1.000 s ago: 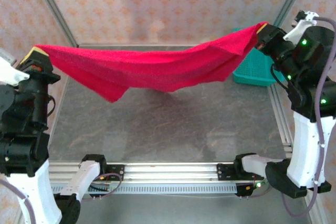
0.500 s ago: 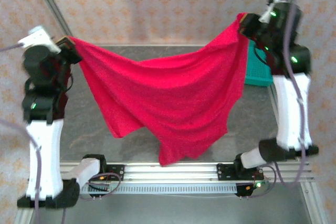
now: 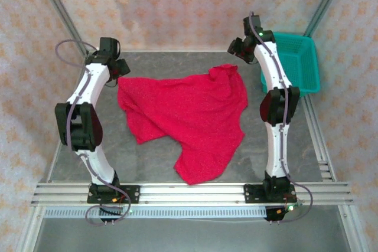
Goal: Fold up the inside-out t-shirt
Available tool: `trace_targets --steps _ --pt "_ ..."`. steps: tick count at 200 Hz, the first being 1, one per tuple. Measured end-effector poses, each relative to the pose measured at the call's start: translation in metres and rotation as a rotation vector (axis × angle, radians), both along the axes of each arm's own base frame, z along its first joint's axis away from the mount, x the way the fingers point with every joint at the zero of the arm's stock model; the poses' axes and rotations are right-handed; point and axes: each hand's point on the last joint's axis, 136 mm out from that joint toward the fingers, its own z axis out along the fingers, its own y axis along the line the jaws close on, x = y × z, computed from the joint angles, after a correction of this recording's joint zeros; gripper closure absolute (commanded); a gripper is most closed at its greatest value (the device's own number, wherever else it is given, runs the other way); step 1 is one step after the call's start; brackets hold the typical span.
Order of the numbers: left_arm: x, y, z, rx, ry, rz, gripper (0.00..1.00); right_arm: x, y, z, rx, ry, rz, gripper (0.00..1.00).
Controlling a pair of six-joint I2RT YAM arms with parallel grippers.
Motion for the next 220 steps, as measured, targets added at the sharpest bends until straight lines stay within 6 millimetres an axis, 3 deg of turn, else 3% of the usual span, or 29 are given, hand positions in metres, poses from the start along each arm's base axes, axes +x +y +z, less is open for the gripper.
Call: trace_targets --steps 14,42,58,76,96,116,139,186,220 --pt "-0.019 -0.002 -0.009 0.001 0.048 0.009 0.41 -0.021 0.001 -0.006 -0.022 0.036 0.015 0.43" --pt "-0.091 -0.014 -0.014 -0.011 0.077 0.028 0.47 -0.105 0.006 -0.024 -0.036 0.117 0.045 0.44" --pt "-0.128 -0.018 -0.019 -0.024 0.070 0.051 0.49 -0.143 0.005 -0.032 -0.018 0.120 0.039 0.44" --pt "-0.155 -0.016 -0.039 -0.032 0.088 0.081 0.52 -0.167 0.000 -0.047 0.005 0.120 0.019 0.45" --pt "-0.171 -0.016 -0.072 -0.054 0.142 0.106 0.53 -0.182 -0.002 -0.076 0.013 0.162 0.009 0.45" --pt "-0.173 -0.019 -0.098 -0.094 0.174 0.119 0.53 -0.195 -0.003 -0.098 0.013 0.208 0.009 0.45" --pt "-0.158 -0.024 -0.114 -0.137 0.159 0.124 0.57 -0.202 -0.003 -0.111 0.018 0.225 0.012 0.45" --pt "-0.131 -0.027 -0.134 -0.175 0.127 0.134 0.59 -0.202 0.001 -0.113 0.037 0.220 0.023 0.45" --pt "-0.114 -0.028 -0.133 -0.185 0.097 0.129 0.59 -0.202 0.002 -0.112 0.047 0.219 0.028 0.44"
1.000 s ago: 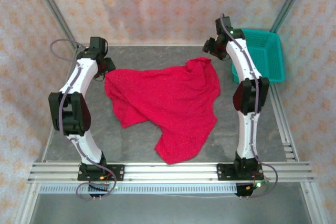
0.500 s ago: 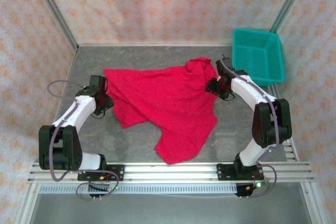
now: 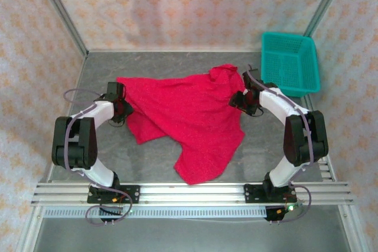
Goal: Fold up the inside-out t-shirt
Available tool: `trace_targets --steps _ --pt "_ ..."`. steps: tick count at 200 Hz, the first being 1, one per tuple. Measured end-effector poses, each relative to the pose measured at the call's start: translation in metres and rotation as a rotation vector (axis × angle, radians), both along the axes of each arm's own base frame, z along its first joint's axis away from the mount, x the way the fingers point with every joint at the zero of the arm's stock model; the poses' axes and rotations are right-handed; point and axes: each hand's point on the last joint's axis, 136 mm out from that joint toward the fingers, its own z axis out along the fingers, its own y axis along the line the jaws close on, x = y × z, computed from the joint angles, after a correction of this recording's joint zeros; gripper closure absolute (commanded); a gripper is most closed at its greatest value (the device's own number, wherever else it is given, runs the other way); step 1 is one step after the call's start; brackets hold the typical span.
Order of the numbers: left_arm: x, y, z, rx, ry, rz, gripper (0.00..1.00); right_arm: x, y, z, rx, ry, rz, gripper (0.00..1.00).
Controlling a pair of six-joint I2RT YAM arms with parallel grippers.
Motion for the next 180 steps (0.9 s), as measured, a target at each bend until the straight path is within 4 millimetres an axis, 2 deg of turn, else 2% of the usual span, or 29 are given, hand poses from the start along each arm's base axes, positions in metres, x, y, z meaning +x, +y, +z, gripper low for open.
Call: trace_targets --steps 32,58,65,77,85,117,137,180 --pt "0.017 -0.001 0.003 -0.008 -0.041 -0.005 0.61 -0.001 0.002 0.000 0.012 0.002 0.005 0.44" --pt "0.023 -0.001 -0.009 -0.012 -0.022 -0.007 0.68 -0.001 0.003 0.000 0.014 0.003 0.006 0.44" --pt "0.022 -0.001 -0.013 -0.012 -0.011 -0.006 0.73 -0.001 0.003 0.000 0.014 0.003 0.006 0.43" --pt "0.021 0.001 -0.014 -0.006 -0.005 -0.006 0.91 -0.001 0.003 0.000 0.014 0.003 0.006 0.43" --pt "0.023 0.002 -0.013 -0.009 -0.010 0.001 1.00 -0.001 0.002 0.000 0.014 0.003 0.006 0.43" --pt "0.028 0.004 -0.001 -0.011 -0.019 0.007 1.00 0.001 0.002 -0.001 0.009 0.005 0.004 0.43" --pt "0.032 0.005 0.027 -0.003 -0.058 0.001 1.00 0.002 -0.002 -0.006 -0.013 0.016 -0.004 0.43" --pt "0.037 0.008 0.144 0.040 -0.302 -0.015 1.00 0.002 -0.016 -0.021 -0.055 0.056 -0.037 0.43"
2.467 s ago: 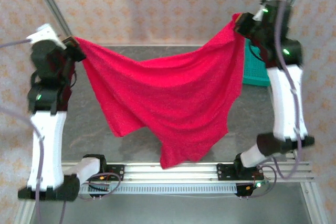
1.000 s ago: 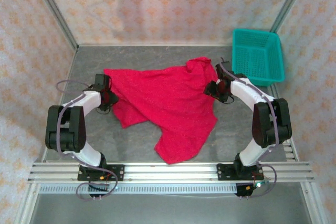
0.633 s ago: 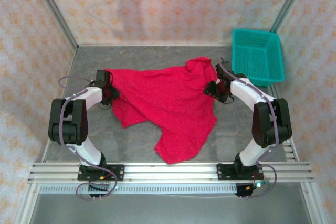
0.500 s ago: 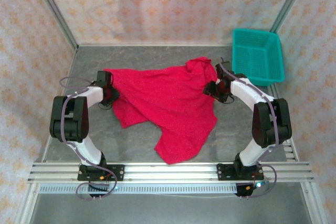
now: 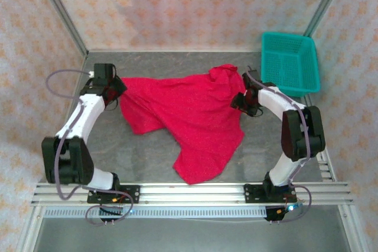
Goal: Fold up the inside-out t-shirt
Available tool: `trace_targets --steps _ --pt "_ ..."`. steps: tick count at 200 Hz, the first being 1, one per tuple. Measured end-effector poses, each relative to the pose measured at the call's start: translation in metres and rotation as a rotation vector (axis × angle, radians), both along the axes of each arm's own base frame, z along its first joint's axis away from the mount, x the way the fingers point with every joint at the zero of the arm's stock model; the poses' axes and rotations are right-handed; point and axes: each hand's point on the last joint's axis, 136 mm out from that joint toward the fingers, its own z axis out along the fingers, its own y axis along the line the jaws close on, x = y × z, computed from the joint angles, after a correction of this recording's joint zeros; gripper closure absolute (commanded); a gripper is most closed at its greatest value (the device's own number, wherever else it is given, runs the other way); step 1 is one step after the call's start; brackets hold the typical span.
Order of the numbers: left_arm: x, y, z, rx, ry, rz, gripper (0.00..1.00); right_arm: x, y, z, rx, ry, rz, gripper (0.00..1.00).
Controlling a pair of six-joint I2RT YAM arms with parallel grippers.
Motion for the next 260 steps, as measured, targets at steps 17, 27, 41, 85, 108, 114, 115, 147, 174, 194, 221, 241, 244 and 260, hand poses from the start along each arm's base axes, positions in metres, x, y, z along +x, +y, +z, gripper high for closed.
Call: trace_targets --steps 17,27,41,85,108,114,115,147,174,194,221,241,244,260 --pt "-0.006 0.001 0.029 0.013 -0.063 0.002 1.00 0.001 -0.005 -0.006 -0.002 0.015 -0.013 0.43" --pt "-0.009 0.001 0.035 0.019 -0.074 0.000 1.00 0.001 -0.007 -0.010 -0.003 0.024 -0.018 0.43" --pt "-0.013 0.001 0.034 0.025 -0.061 -0.001 1.00 0.001 -0.009 -0.017 -0.007 0.039 -0.024 0.43" --pt "-0.020 0.001 0.025 0.025 -0.014 -0.004 1.00 0.021 -0.021 -0.017 -0.004 0.029 -0.064 0.44" --pt "-0.020 0.001 0.023 0.024 -0.009 -0.004 1.00 0.040 -0.024 -0.013 -0.001 0.005 -0.076 0.44" --pt "-0.020 0.001 0.022 0.024 -0.007 -0.004 1.00 0.045 -0.024 -0.013 0.000 0.002 -0.076 0.44" --pt "-0.020 0.001 0.022 0.024 -0.007 -0.004 1.00 0.045 -0.024 -0.013 0.000 0.002 -0.076 0.44" --pt "-0.020 0.003 0.020 0.025 0.000 0.000 1.00 0.061 -0.020 -0.026 0.004 0.017 -0.069 0.61" --pt "-0.022 0.004 0.018 0.028 0.012 -0.002 1.00 0.069 -0.019 -0.028 0.010 0.013 -0.070 1.00" --pt "-0.023 0.006 0.019 0.026 0.021 0.004 1.00 0.076 -0.018 -0.020 0.015 0.002 -0.071 1.00" --pt "-0.016 0.013 0.044 0.027 -0.011 0.020 1.00 0.094 -0.018 0.017 0.024 -0.064 -0.076 1.00" --pt "-0.007 0.018 0.085 0.031 -0.095 0.033 1.00 0.108 -0.025 0.075 0.043 -0.175 -0.093 1.00" --pt "-0.006 0.020 0.092 0.033 -0.110 0.037 1.00 0.110 -0.027 0.086 0.048 -0.197 -0.101 1.00" --pt "-0.001 0.030 0.127 0.034 -0.189 0.061 1.00 0.117 -0.043 0.151 0.083 -0.336 -0.143 1.00"
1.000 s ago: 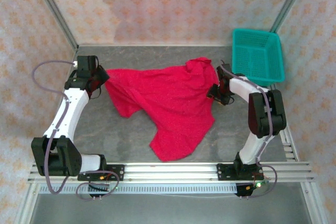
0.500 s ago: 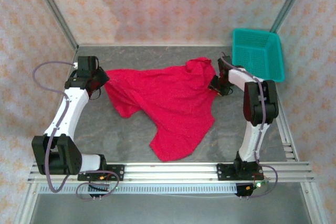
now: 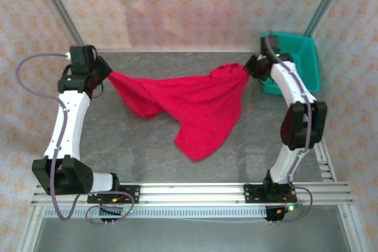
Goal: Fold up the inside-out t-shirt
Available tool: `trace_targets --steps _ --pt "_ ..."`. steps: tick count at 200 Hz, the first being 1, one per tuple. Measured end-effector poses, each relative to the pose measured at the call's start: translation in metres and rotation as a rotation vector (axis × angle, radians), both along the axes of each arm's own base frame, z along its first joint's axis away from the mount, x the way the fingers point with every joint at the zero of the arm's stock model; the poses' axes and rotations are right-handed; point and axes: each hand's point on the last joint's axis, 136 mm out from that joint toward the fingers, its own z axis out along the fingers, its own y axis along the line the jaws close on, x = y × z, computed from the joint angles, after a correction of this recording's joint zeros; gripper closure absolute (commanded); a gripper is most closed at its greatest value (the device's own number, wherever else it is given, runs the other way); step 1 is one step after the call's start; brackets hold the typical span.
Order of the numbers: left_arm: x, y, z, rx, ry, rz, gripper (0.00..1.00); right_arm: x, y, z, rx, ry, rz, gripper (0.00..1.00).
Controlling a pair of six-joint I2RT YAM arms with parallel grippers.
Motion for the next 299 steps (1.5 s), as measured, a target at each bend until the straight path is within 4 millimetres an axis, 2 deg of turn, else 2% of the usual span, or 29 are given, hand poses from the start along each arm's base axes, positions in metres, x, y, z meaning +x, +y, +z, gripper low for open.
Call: trace_targets --steps 24,42,58,74,92,125,168,207,246,263,299 --pt "-0.001 0.023 0.045 -0.008 -0.104 0.056 1.00 -0.008 -0.038 0.106 0.039 -0.223 -0.092 1.00" --pt "-0.006 0.039 0.075 -0.023 -0.179 0.093 1.00 -0.023 -0.057 0.171 0.057 -0.360 -0.139 1.00" --pt "-0.012 0.045 0.100 -0.029 -0.241 0.107 1.00 -0.036 -0.057 0.210 0.078 -0.443 -0.137 1.00" --pt "-0.019 0.044 0.122 -0.028 -0.303 0.106 1.00 -0.045 -0.051 0.228 0.103 -0.477 -0.119 1.00" --pt "-0.028 0.039 0.140 -0.022 -0.356 0.088 1.00 -0.049 -0.047 0.229 0.124 -0.464 -0.106 1.00" --pt "-0.042 0.033 0.158 -0.010 -0.408 0.081 1.00 -0.055 -0.042 0.218 0.149 -0.410 -0.095 1.00" --pt "-0.048 0.032 0.163 -0.005 -0.423 0.077 1.00 -0.061 -0.035 0.214 0.177 -0.388 -0.070 1.00" --pt "-0.059 0.028 0.168 0.018 -0.422 0.068 1.00 -0.087 -0.029 0.215 0.189 -0.389 -0.055 1.00" --pt "-0.076 0.022 0.197 0.037 -0.484 0.059 1.00 -0.121 -0.019 0.226 0.217 -0.426 -0.030 1.00" --pt "-0.084 0.019 0.199 0.044 -0.488 0.056 1.00 -0.132 -0.015 0.222 0.238 -0.424 -0.021 1.00" --pt "-0.089 0.018 0.194 0.048 -0.471 0.054 1.00 -0.140 -0.009 0.201 0.276 -0.381 -0.015 1.00"
